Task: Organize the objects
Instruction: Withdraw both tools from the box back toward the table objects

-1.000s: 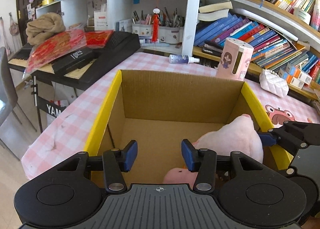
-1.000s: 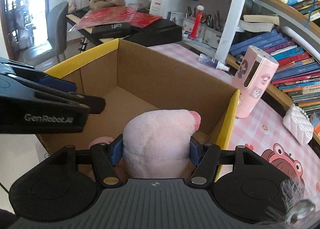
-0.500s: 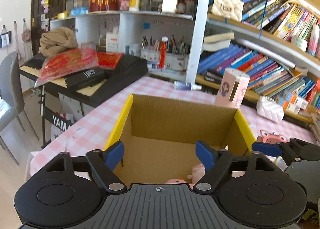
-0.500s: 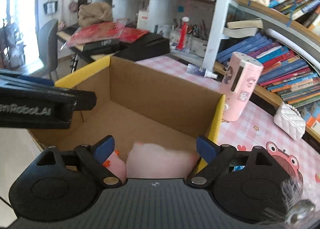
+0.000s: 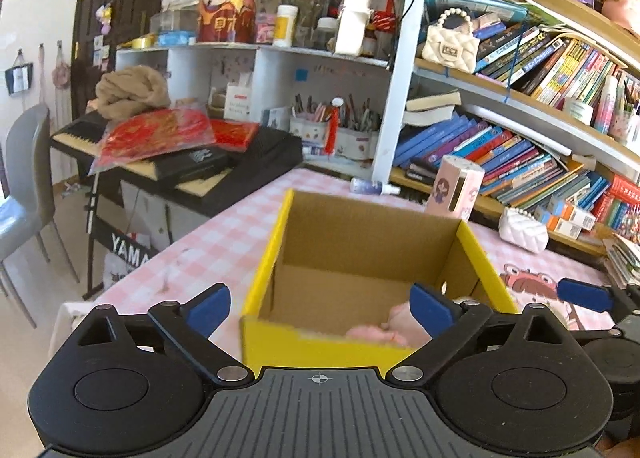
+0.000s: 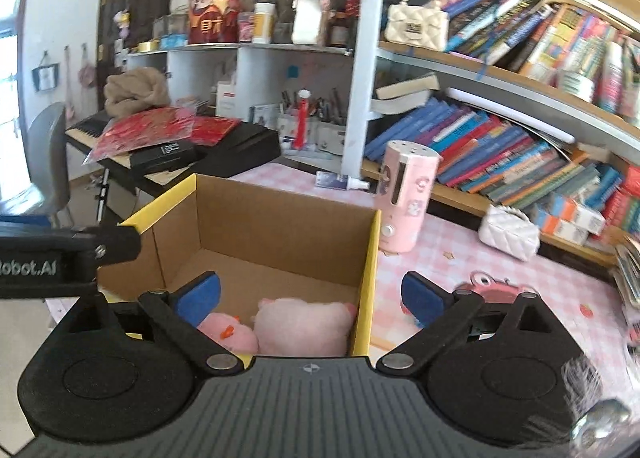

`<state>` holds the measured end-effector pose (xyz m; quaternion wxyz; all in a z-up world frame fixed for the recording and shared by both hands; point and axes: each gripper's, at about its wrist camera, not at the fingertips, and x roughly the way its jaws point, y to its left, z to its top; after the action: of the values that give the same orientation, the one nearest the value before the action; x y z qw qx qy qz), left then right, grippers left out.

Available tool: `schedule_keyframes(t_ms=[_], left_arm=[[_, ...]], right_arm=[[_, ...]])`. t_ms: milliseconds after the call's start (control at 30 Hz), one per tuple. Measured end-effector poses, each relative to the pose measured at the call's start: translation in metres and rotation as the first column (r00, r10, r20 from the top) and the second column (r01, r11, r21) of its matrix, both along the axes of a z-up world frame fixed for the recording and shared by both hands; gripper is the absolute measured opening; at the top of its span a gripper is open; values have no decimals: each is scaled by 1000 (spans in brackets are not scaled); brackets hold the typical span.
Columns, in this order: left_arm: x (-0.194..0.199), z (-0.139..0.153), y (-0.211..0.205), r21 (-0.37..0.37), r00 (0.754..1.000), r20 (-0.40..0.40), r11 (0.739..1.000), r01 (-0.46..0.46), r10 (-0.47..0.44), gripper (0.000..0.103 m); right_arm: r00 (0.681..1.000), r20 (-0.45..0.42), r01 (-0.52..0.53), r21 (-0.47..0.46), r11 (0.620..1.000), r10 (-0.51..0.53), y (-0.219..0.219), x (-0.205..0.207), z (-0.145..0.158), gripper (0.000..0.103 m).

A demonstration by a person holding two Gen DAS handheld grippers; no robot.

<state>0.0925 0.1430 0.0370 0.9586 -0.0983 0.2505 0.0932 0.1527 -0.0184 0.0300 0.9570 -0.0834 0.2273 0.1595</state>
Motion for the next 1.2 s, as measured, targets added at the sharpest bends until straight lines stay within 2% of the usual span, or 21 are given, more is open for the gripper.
schedule_keyframes(t_ms=[167, 333, 633, 933, 1200], left_arm=[[-25, -8, 6, 6, 1000, -29, 1000, 0, 0, 101], [-50, -16, 9, -22, 998, -63, 1000, 4, -6, 101], [-84, -26, 3, 0, 993, -115, 1000, 25, -25, 102], [-103, -34, -19, 26, 979, -157, 990, 136, -130, 102], [-106, -36, -47, 41, 958, -165, 969, 244, -234, 102]], right_arm=[[999, -25, 32, -9, 999, -32, 5, -30, -5, 100], [995, -70, 68, -36, 997, -70, 9, -56, -13, 101], [985, -100, 136, -50, 989, -140, -1, -104, -22, 103], [951, -139, 274, -37, 961, -277, -28, -145, -32, 103], [912, -149, 382, -31, 924, -382, -58, -169, -32, 103]])
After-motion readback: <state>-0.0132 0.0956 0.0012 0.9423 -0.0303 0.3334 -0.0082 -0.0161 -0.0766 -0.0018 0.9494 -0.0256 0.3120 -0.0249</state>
